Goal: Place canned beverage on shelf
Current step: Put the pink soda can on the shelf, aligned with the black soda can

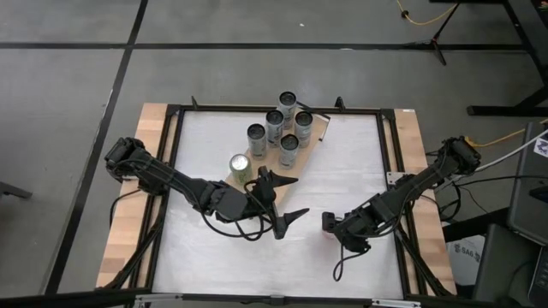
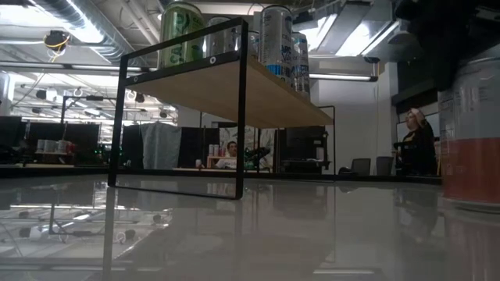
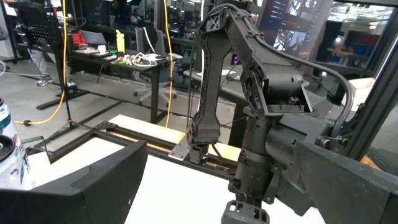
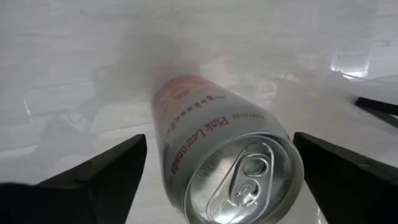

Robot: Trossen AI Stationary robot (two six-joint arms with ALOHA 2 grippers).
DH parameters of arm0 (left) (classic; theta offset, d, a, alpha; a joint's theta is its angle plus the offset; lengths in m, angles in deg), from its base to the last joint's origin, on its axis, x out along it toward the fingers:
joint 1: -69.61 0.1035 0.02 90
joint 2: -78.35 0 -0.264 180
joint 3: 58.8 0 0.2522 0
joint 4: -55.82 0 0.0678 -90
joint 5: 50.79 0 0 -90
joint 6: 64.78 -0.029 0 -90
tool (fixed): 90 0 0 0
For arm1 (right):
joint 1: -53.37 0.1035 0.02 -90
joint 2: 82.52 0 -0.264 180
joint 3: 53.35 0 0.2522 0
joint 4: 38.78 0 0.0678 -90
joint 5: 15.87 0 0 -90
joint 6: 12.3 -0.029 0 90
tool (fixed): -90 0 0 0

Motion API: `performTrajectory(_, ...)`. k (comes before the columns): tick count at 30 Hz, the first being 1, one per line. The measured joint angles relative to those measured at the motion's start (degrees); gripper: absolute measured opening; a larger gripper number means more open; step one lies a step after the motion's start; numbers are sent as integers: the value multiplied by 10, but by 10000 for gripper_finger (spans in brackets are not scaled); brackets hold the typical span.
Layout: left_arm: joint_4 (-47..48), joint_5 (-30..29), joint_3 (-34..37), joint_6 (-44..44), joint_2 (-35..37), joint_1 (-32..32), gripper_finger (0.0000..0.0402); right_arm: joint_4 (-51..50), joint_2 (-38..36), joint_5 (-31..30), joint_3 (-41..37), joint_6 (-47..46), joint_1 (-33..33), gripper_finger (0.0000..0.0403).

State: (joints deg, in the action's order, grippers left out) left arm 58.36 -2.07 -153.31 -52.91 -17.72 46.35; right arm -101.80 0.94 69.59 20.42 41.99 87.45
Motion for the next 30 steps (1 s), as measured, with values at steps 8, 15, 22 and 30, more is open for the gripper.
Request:
performTrajectory(8, 0, 0, 0, 0, 0, 0, 400, 0, 0, 0, 0, -12, 0, 375)
performTrajectory(15, 0, 0, 0, 0, 0, 0, 400, 2, 0, 0, 0, -101, 0, 372)
performTrajectory(22, 0, 0, 0, 0, 0, 0, 400, 3, 0, -5, 29, -266, 0, 372)
performTrajectory(30, 0, 0, 0, -5, 0, 0, 400, 1, 0, -3, 45, -481, 0, 372)
